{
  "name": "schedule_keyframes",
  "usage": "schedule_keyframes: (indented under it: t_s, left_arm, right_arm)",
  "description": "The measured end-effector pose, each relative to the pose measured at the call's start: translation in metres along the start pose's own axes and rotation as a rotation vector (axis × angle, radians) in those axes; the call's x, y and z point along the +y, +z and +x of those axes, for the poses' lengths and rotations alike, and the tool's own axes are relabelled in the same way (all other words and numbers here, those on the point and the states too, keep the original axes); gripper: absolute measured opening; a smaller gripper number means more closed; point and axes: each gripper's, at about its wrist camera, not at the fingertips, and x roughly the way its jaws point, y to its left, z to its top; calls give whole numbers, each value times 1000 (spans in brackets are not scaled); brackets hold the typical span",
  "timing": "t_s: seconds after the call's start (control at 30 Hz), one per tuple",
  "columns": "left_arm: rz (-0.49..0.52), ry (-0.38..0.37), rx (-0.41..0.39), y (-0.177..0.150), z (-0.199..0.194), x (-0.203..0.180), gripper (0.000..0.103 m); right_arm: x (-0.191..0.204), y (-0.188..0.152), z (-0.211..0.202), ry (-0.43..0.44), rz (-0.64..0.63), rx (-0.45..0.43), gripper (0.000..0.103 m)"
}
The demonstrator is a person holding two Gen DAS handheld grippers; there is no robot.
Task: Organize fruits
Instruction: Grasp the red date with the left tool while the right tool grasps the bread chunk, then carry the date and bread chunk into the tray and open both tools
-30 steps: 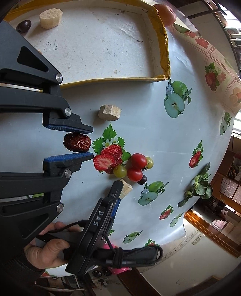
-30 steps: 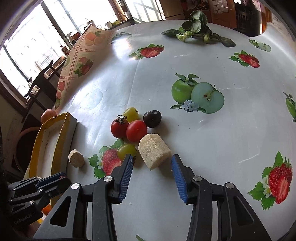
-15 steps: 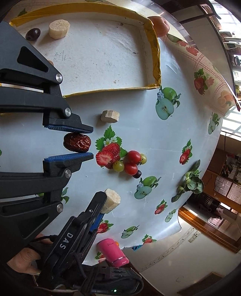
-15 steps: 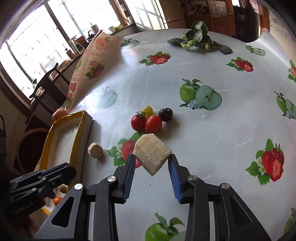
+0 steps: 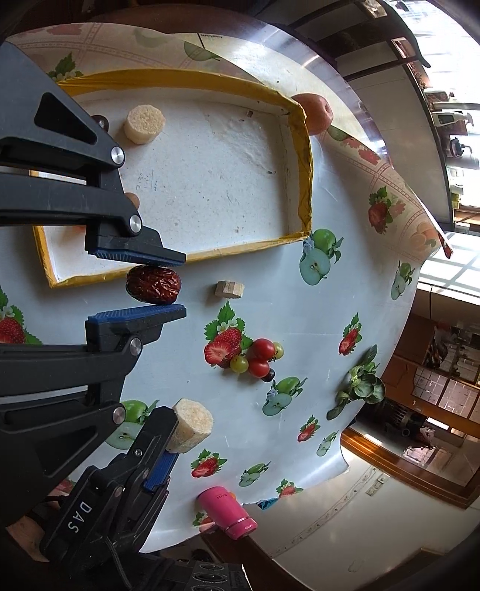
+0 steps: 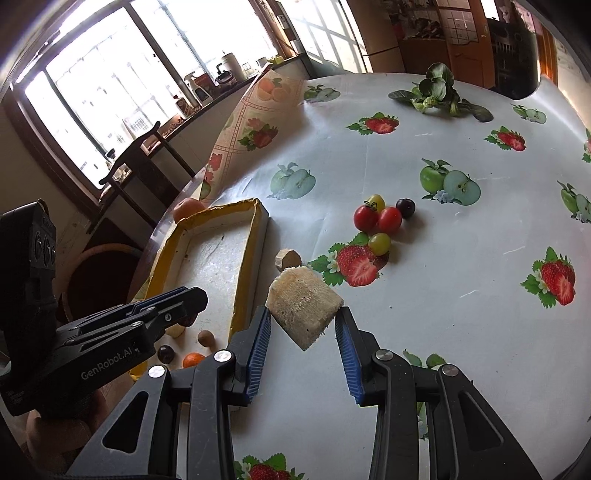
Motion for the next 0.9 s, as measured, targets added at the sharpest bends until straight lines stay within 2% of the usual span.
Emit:
schedule_keyframes:
  t_s: [0.5,0.9]
  left_arm:
    - [-68,71,-25,-15,-21,49,18]
    - [-86,117,-34,-16,-23,69,18]
  right_arm:
    - [56,-10,3,44,-87,19,37]
    - [79,-10,13,66,-130,36,37]
